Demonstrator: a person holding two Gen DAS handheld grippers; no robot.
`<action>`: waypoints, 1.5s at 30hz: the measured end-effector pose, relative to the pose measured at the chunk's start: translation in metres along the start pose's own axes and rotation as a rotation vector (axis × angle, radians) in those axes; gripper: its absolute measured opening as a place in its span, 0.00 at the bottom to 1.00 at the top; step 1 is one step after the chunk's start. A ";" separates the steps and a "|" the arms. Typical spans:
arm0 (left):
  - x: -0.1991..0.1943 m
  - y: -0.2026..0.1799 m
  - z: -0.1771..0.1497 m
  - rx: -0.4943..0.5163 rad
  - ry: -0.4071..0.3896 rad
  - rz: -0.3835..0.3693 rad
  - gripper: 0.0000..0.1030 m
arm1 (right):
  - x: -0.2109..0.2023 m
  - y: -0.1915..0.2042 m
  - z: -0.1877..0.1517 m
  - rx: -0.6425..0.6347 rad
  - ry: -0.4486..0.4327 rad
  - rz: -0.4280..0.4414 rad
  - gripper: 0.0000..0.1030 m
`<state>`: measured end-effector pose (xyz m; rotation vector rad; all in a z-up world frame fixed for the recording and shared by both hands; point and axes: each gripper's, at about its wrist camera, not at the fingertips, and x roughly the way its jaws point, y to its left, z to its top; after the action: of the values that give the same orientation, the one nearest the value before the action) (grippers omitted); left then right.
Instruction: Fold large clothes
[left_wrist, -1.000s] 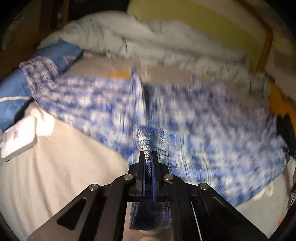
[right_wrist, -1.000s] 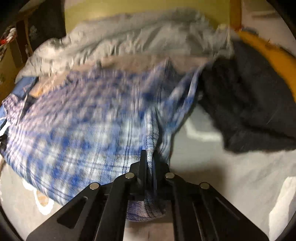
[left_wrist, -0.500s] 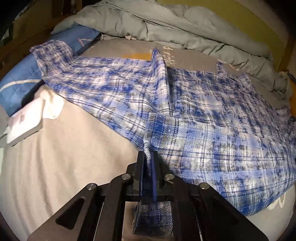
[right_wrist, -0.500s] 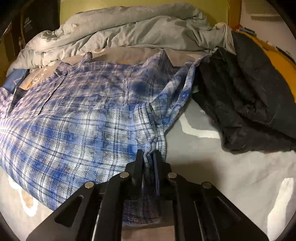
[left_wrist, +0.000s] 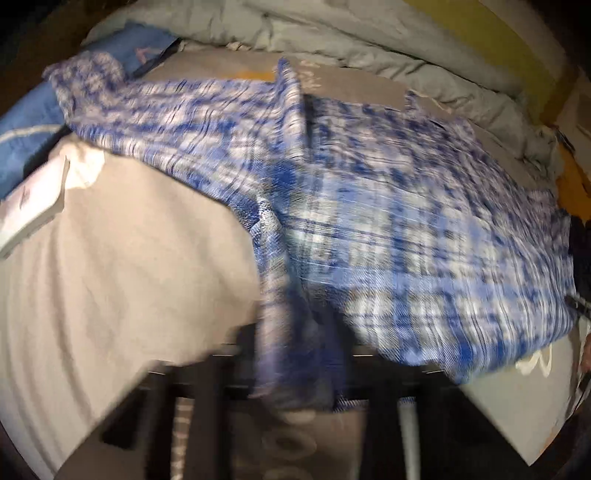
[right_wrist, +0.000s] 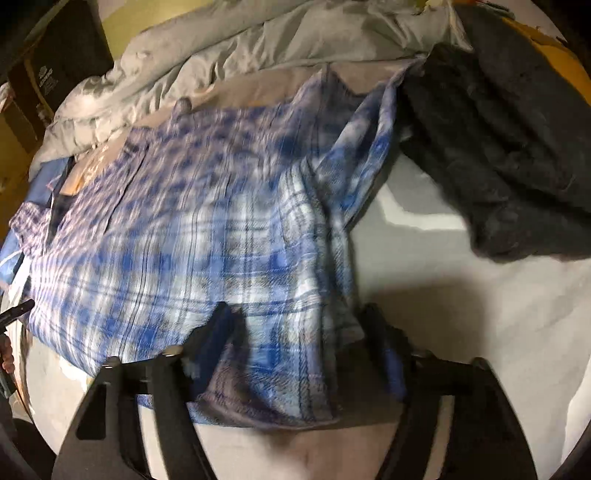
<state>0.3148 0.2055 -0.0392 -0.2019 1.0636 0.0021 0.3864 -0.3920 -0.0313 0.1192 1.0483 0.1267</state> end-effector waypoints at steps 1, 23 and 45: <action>-0.003 -0.001 -0.002 0.004 -0.011 0.004 0.13 | -0.003 0.005 -0.001 -0.027 -0.015 -0.026 0.32; -0.045 0.006 -0.005 0.028 -0.169 0.079 0.59 | -0.039 0.017 -0.002 -0.047 -0.126 -0.150 0.40; -0.063 0.025 0.032 -0.005 -0.274 0.109 0.83 | -0.080 0.037 -0.007 -0.070 -0.316 -0.135 0.95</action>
<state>0.3095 0.2417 0.0265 -0.1432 0.8007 0.1280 0.3395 -0.3680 0.0398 0.0042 0.7326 0.0204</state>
